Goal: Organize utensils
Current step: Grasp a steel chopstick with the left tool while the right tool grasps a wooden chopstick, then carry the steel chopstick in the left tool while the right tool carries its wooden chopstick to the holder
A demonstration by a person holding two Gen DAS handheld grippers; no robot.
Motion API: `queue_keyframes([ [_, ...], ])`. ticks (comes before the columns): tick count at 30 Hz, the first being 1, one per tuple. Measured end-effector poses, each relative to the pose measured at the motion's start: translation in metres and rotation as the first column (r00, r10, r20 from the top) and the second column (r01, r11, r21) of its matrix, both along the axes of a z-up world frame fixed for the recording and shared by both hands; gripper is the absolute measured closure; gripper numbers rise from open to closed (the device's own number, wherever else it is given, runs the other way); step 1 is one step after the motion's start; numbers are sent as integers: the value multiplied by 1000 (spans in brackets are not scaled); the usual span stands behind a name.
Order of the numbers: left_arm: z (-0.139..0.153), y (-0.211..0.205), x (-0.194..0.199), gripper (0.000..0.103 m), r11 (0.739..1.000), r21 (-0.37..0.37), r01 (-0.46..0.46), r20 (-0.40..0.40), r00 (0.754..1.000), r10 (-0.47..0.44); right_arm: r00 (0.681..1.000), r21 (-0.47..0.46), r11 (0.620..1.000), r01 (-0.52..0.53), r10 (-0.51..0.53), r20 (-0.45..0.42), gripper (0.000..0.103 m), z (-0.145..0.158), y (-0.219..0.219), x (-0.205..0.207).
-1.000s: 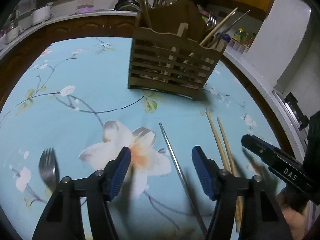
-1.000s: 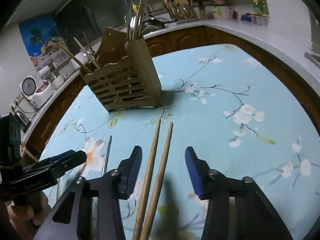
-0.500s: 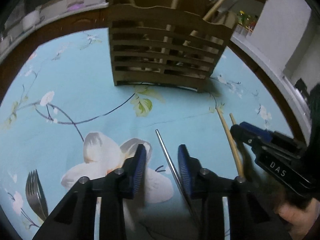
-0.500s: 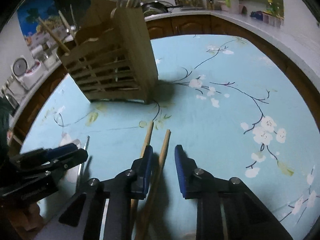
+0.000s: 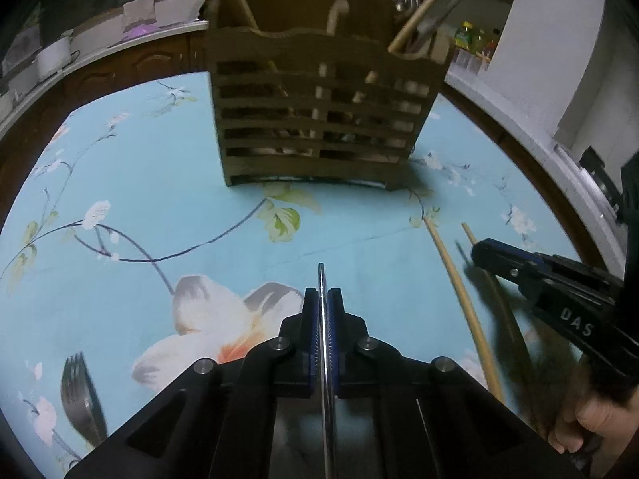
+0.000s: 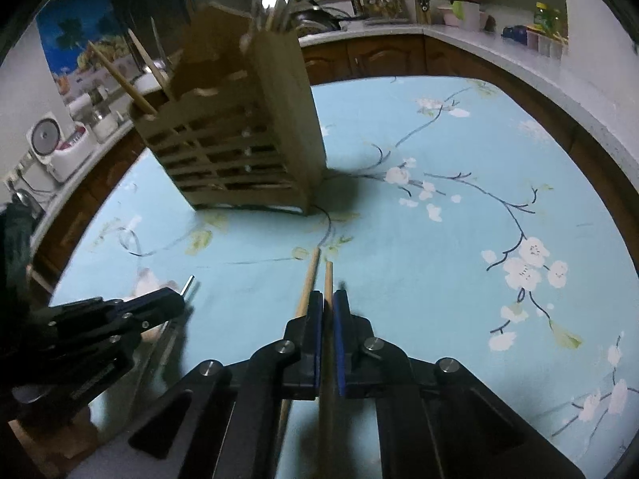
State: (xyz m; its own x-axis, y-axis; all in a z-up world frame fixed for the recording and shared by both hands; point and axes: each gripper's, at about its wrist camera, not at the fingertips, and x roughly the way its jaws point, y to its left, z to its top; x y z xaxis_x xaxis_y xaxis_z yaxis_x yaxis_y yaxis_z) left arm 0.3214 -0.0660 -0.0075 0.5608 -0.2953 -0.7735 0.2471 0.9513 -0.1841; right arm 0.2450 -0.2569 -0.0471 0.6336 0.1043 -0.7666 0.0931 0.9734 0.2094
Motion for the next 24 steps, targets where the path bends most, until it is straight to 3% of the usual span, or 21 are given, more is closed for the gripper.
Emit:
queue_keyframes([
  [10, 58, 41, -45, 101, 993, -122, 11, 116, 993, 3, 986, 49, 999, -11, 2, 170, 98, 68, 3, -39],
  [15, 90, 64, -78, 101, 983, -180, 21, 183, 983, 13, 961, 51, 999, -14, -1, 277, 98, 112, 6, -61],
  [24, 131, 102, -123, 101, 968, -249, 27, 299, 953, 50, 916, 34, 999, -8, -7, 402, 98, 161, 9, -84],
])
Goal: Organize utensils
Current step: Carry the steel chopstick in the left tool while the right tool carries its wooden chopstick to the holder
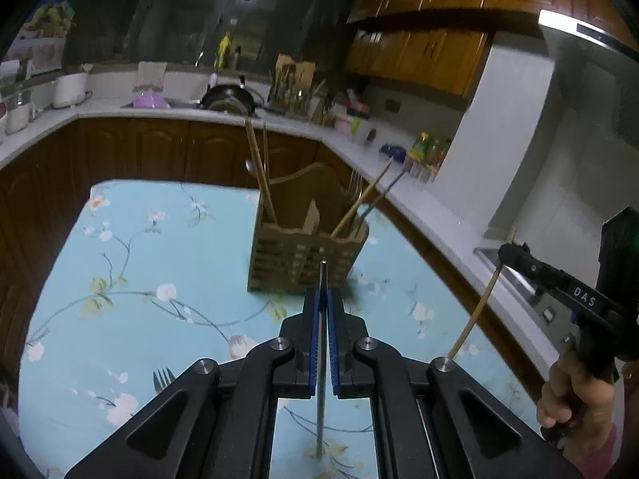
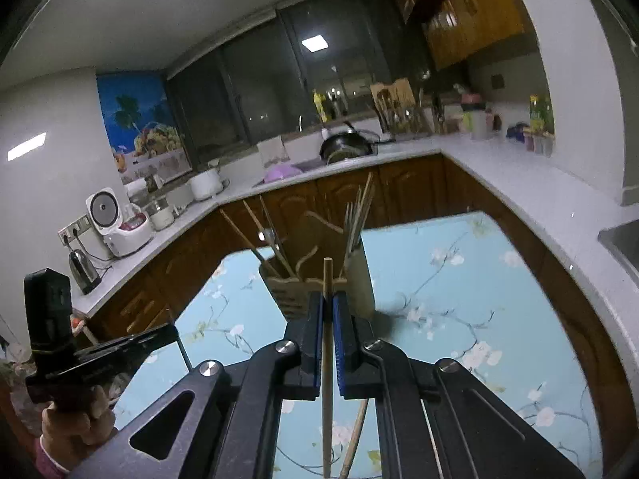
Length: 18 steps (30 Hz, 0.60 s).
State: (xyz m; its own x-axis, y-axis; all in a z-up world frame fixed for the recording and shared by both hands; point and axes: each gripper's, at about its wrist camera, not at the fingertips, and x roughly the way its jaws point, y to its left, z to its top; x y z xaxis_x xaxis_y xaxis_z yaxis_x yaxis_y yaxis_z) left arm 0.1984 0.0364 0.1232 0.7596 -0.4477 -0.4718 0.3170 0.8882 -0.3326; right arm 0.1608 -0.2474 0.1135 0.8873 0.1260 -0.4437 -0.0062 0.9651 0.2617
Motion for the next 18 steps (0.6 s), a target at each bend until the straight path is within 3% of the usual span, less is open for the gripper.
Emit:
queue_keyframes([
  [18, 11, 12, -7, 102, 1000, -18, -23, 73, 997, 24, 999, 0, 1000, 6, -6, 46, 98, 10, 3, -2],
])
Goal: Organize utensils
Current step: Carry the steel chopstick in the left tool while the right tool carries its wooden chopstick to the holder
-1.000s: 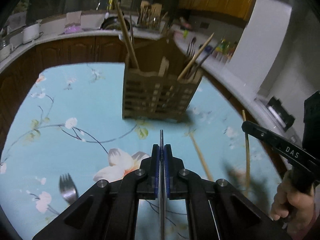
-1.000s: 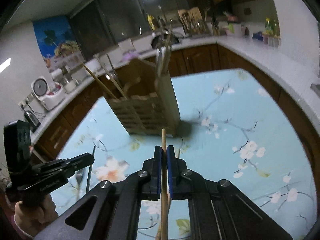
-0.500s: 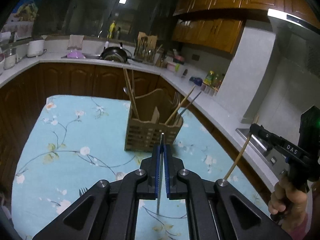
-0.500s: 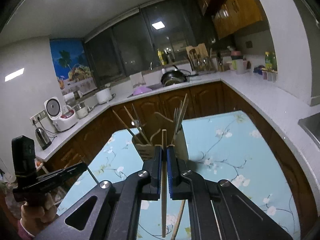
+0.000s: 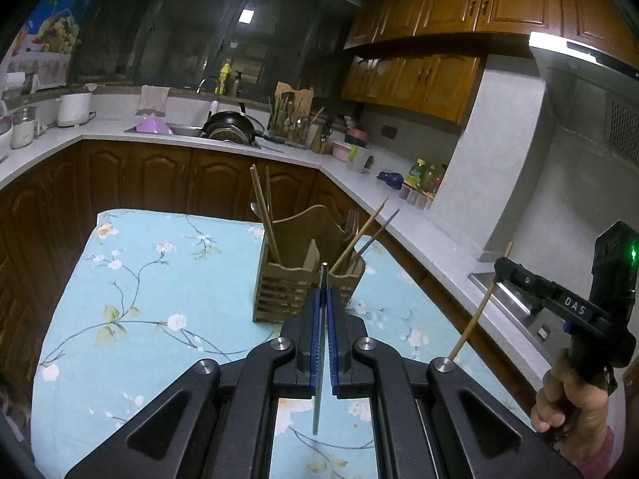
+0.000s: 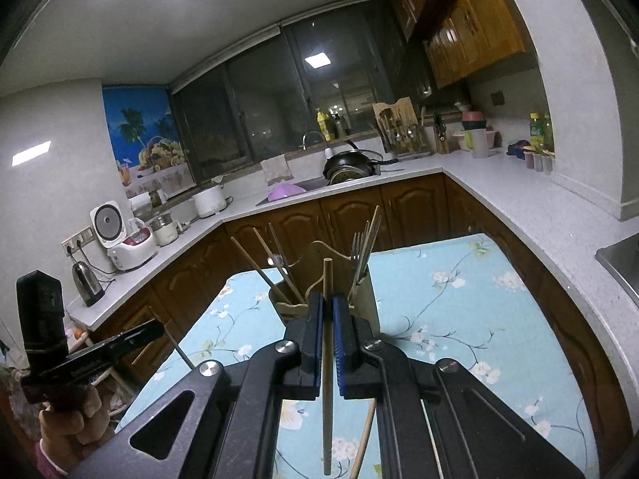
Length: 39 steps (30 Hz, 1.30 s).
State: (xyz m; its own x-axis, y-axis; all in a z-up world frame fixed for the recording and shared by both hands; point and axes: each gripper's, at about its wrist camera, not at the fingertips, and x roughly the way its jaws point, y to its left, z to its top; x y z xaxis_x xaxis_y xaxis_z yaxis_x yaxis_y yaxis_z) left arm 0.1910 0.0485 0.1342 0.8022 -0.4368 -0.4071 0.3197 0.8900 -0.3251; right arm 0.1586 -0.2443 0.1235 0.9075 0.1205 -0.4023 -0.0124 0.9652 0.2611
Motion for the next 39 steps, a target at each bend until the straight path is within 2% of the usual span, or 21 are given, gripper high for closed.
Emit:
queue_keyframes([
  [12, 12, 9, 16, 102, 1000, -10, -9, 39, 999, 10, 1000, 9, 1000, 10, -10, 23, 98, 11, -1, 22],
  [20, 38, 10, 43, 102, 999, 2, -32, 125, 992, 32, 997, -2, 1000, 29, -28, 68, 98, 30, -5, 52],
  [28, 60, -1, 86, 102, 998, 27, -62, 207, 977, 55, 990, 3, 998, 66, -66, 129, 98, 55, -15, 98],
  [33, 57, -10, 115, 102, 995, 30, -90, 238, 968, 81, 984, 16, 996, 85, -87, 154, 98, 61, -21, 124],
  [39, 35, -28, 148, 102, 992, 29, -123, 241, 964, 112, 977, 24, 993, 112, -114, 178, 98, 50, -25, 149],
])
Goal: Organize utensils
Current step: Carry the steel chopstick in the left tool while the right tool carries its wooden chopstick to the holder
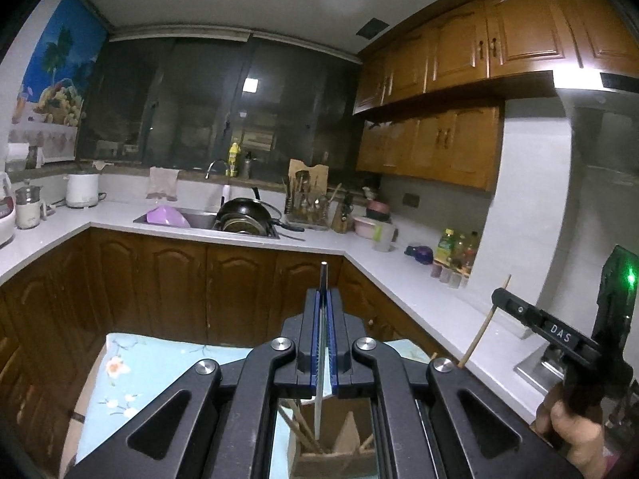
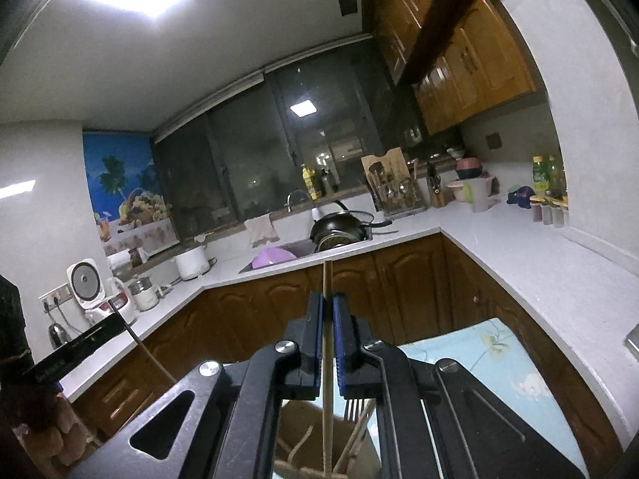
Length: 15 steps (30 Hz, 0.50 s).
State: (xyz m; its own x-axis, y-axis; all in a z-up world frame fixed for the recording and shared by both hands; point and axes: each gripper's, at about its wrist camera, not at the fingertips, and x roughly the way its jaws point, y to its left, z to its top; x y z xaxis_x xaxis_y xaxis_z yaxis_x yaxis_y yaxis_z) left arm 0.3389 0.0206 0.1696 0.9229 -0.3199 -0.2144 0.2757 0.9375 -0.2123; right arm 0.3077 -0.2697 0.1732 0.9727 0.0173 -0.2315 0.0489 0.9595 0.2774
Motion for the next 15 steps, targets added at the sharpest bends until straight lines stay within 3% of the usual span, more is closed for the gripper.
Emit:
queue_keyframes([
  [10, -59, -29, 35, 102, 999, 1, -49, -76, 996, 49, 999, 10, 999, 43, -43, 2, 98, -55, 6, 5],
  [15, -74, -36, 41, 102, 999, 12, -43, -133, 990, 45, 998, 16, 999, 35, -34, -58, 98, -78, 8, 10],
])
